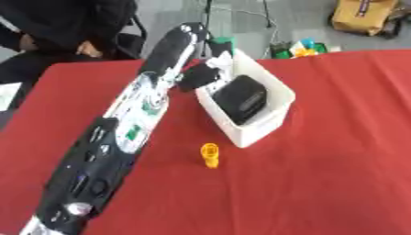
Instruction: Pick up objects on the table and place them in the box.
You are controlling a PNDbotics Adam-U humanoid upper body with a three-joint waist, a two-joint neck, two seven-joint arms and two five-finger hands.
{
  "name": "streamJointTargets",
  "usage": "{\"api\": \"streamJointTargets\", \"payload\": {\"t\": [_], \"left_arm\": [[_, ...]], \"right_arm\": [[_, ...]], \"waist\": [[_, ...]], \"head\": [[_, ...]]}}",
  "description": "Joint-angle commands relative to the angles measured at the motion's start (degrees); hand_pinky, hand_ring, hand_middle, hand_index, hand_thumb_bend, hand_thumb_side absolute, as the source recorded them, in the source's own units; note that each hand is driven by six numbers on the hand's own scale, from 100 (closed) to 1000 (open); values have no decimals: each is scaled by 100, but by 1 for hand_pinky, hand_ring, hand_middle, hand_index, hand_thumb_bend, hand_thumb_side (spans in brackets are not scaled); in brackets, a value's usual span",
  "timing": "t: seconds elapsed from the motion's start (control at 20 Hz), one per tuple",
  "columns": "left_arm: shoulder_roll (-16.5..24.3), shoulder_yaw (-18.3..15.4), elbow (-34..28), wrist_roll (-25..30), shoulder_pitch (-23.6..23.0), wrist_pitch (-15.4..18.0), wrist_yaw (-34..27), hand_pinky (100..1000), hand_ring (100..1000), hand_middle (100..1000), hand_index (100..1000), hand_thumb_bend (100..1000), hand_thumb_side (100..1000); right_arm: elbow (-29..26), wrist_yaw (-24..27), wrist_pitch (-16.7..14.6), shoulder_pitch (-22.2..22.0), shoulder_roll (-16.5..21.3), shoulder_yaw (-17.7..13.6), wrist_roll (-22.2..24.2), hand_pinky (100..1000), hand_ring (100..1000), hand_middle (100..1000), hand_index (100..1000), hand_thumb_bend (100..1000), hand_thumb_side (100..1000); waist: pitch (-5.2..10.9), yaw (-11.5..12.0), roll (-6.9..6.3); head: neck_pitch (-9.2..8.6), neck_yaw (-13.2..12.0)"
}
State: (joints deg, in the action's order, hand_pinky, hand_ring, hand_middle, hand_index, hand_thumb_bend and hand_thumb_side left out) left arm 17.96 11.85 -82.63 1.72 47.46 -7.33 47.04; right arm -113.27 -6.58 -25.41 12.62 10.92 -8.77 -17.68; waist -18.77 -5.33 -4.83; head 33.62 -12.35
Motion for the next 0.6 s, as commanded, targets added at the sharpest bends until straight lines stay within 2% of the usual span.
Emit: {"api": "streamJointTargets", "payload": {"t": [0.05, 0.2, 0.25, 0.3, 0.45, 0.6], "left_arm": [[25, 1, 8, 12, 81, 60, 88, 971, 782, 667, 652, 100, 898], [12, 9, 62, 76, 78, 80, 156, 982, 796, 703, 766, 100, 918], [9, 17, 73, 107, 80, 97, 181, 983, 797, 705, 769, 100, 919], [6, 20, 79, 137, 83, 114, 201, 992, 806, 723, 827, 100, 935], [-7, 28, 107, 267, 100, 171, 248, 996, 809, 732, 853, 100, 941], [-24, 28, 138, 376, 114, 214, 282, 1000, 820, 752, 932, 100, 957]], "right_arm": [[-132, 62, -9, 60, 81, 11, 25, 768, 781, 644, 730, 100, 1000], [-132, 72, -17, 62, 86, 12, 23, 768, 781, 644, 730, 100, 1000], [-132, 75, -19, 63, 87, 14, 25, 768, 781, 644, 730, 100, 1000], [-132, 77, -20, 63, 88, 15, 26, 768, 781, 644, 730, 100, 1000], [-132, 78, -20, 61, 86, 25, 42, 768, 781, 644, 730, 100, 1000], [-132, 82, -27, 65, 88, 29, 49, 768, 782, 644, 730, 100, 1000]], "waist": [[99, -5, 30], [101, -10, 35], [100, -9, 35], [100, -9, 35], [95, -13, 33], [90, -20, 36]], "head": [[-57, 21], [-54, 33], [-51, 38], [-49, 42], [-44, 47], [-46, 49]]}}
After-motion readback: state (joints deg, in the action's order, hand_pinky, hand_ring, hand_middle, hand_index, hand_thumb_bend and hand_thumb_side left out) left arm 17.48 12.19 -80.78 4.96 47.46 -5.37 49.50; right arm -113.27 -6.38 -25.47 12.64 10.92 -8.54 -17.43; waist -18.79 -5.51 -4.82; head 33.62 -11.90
